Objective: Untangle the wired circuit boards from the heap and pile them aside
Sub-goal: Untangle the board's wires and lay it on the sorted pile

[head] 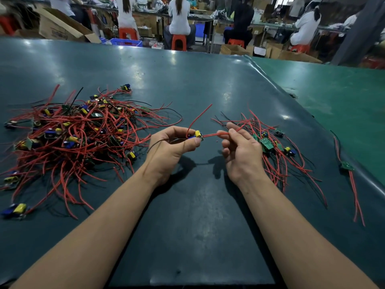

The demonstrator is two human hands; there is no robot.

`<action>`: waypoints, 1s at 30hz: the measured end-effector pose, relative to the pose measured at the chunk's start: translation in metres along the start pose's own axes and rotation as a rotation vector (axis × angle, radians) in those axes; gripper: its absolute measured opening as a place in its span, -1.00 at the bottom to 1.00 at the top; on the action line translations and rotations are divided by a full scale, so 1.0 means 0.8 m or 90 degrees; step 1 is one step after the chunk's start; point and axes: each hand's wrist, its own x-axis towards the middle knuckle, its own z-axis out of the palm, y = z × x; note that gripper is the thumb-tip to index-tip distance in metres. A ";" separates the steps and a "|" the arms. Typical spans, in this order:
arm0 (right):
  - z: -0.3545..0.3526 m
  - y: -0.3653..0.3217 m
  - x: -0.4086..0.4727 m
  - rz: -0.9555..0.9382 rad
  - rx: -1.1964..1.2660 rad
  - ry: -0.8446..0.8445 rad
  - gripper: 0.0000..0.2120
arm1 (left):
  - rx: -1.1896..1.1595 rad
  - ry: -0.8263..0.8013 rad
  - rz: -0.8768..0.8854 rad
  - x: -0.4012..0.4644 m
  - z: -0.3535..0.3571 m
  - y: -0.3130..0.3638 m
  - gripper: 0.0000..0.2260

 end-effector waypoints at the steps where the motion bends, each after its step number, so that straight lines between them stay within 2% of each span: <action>1: -0.001 0.000 0.000 -0.004 -0.002 0.001 -0.83 | 0.001 -0.005 -0.002 0.000 0.000 0.000 -0.82; 7: -0.004 -0.002 0.002 -0.177 -0.166 0.049 -0.86 | -0.018 -0.008 -0.012 0.002 -0.004 -0.002 -0.82; 9: -0.005 -0.004 0.003 -0.151 -0.116 0.056 -0.86 | -0.036 -0.011 -0.017 0.003 -0.005 -0.002 -0.82; 13: -0.004 -0.010 0.007 -0.002 0.068 0.027 -0.86 | -0.068 -0.024 -0.031 0.003 -0.006 0.000 -0.82; 17: -0.005 -0.010 0.008 0.053 0.110 -0.009 -0.86 | -0.085 -0.034 -0.037 0.003 -0.006 -0.001 -0.84; 26: -0.011 -0.007 0.008 -0.075 -0.031 0.080 -0.86 | -0.078 -0.021 -0.042 0.001 -0.006 0.002 -0.84; 30: -0.012 -0.011 0.008 -0.043 0.036 0.059 -0.79 | -0.086 -0.026 -0.048 0.001 -0.005 0.004 -0.84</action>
